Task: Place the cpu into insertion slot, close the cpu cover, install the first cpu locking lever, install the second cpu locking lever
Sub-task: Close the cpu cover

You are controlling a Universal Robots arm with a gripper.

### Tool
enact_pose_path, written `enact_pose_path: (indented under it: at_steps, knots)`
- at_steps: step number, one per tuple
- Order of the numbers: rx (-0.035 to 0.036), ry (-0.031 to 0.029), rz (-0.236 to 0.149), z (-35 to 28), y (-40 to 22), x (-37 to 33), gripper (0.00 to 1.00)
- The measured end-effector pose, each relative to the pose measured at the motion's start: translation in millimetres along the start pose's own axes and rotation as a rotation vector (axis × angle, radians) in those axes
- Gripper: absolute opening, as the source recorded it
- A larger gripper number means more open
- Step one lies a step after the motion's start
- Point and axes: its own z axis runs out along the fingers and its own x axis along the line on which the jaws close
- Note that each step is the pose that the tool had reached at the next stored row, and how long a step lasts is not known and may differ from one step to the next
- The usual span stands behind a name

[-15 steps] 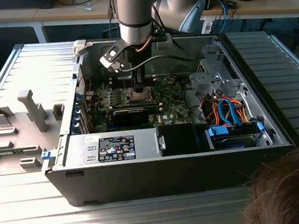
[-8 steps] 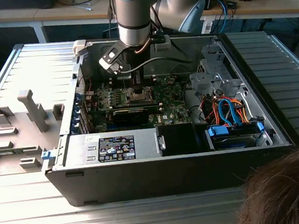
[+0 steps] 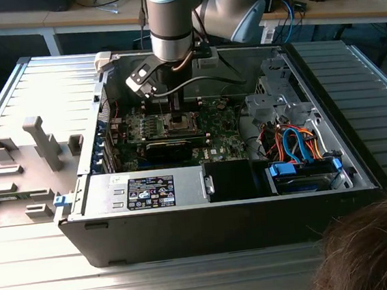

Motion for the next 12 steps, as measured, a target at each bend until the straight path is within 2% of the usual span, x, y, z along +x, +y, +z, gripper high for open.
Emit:
enact_pose_path:
  at_steps: [12]
  knots:
    - [0.0, 0.0, 0.0, 5.0, -8.1, -0.1, 0.11]
